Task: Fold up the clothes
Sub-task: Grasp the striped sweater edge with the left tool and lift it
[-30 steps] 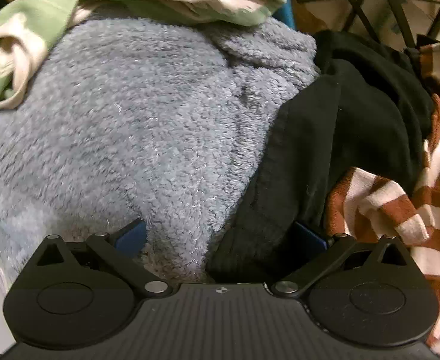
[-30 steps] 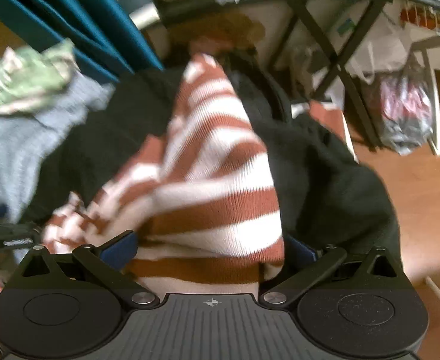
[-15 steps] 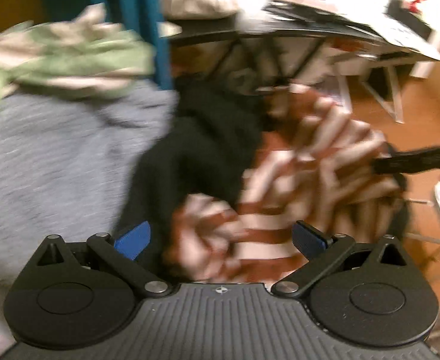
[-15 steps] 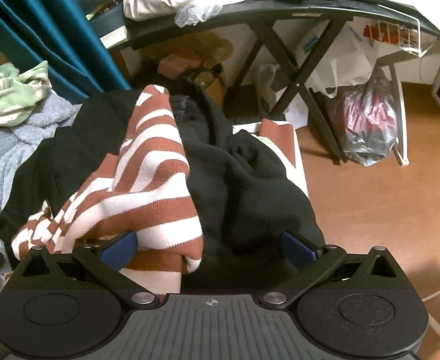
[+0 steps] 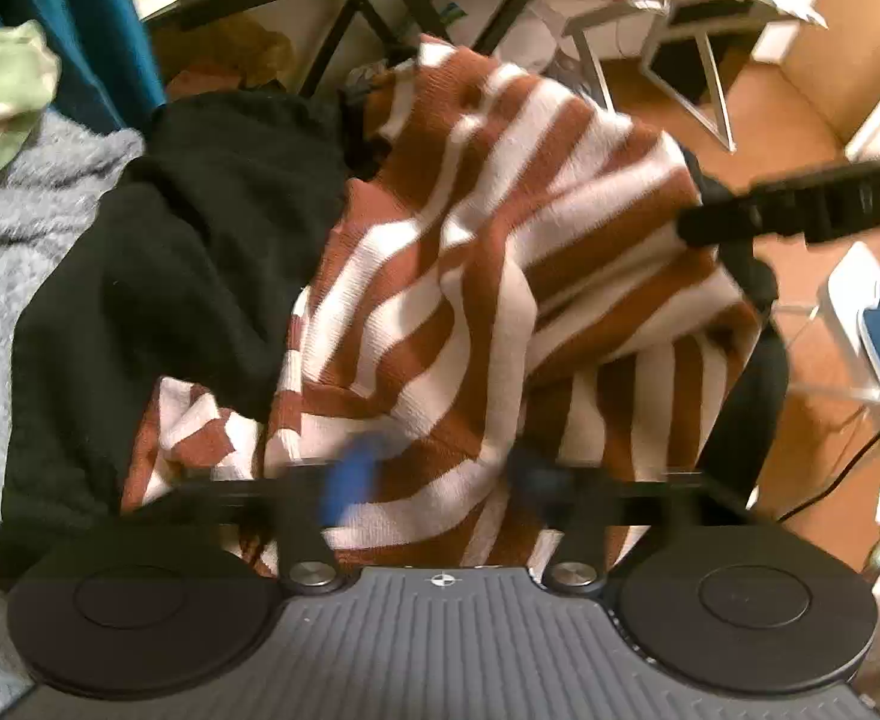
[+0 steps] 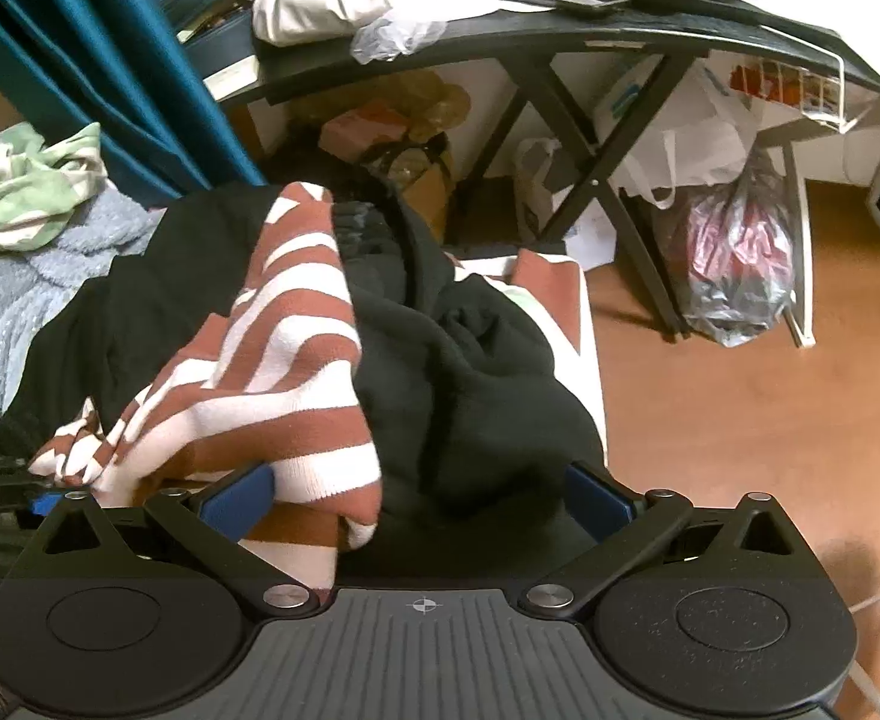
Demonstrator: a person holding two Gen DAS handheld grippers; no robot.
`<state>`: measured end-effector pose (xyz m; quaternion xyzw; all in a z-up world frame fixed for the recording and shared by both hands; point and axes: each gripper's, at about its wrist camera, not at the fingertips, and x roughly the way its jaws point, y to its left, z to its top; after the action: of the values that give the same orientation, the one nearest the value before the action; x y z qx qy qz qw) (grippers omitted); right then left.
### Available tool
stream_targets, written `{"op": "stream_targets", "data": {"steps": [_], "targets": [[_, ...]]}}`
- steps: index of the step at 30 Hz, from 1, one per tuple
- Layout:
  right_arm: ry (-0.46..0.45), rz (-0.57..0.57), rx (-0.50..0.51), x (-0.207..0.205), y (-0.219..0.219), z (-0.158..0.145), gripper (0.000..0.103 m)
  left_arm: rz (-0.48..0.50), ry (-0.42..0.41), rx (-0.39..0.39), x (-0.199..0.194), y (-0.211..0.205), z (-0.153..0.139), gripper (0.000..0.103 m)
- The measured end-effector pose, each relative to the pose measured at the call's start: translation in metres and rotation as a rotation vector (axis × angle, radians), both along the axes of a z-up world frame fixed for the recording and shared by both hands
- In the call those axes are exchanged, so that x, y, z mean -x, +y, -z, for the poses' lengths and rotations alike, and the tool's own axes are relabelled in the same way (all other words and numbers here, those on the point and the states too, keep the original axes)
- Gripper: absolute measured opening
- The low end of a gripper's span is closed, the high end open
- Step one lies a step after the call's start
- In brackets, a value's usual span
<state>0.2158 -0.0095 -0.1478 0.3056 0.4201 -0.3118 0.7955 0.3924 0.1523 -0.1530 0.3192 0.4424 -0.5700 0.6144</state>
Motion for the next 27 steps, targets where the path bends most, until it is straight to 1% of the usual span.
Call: {"op": "stream_targets", "data": {"steps": [1, 3, 6, 12, 19, 22, 24, 27], "targets": [[0.005, 0.008, 0.003, 0.001, -0.001, -0.001, 0.102, -0.023, 0.004, 0.009, -0.004, 0.002, -0.005, 0.012], [0.014, 0.026, 0.012, 0.002, -0.002, -0.004, 0.102, -0.067, 0.005, 0.052, -0.014, 0.009, -0.019, 0.011], [0.018, 0.042, 0.025, 0.003, -0.005, -0.011, 0.102, -0.150, 0.002, 0.142, -0.030, 0.026, -0.044, 0.011], [0.035, 0.051, 0.047, -0.006, -0.005, -0.024, 0.102, -0.261, -0.011, 0.328, -0.051, 0.065, -0.094, 0.010], [0.046, -0.004, 0.054, -0.028, 0.010, -0.030, 0.102, -0.385, -0.036, 0.578, -0.068, 0.114, -0.160, 0.010], [0.047, -0.032, 0.053, -0.040, 0.017, -0.032, 0.102, -0.422, -0.062, 0.696, -0.076, 0.140, -0.179, 0.010], [0.048, -0.047, 0.055, -0.048, 0.022, -0.032, 0.102, -0.466, -0.062, 0.767, -0.083, 0.157, -0.191, 0.010], [0.054, -0.061, 0.050, -0.056, 0.026, -0.031, 0.102, -0.515, -0.051, 0.845, -0.094, 0.181, -0.205, 0.010]]}}
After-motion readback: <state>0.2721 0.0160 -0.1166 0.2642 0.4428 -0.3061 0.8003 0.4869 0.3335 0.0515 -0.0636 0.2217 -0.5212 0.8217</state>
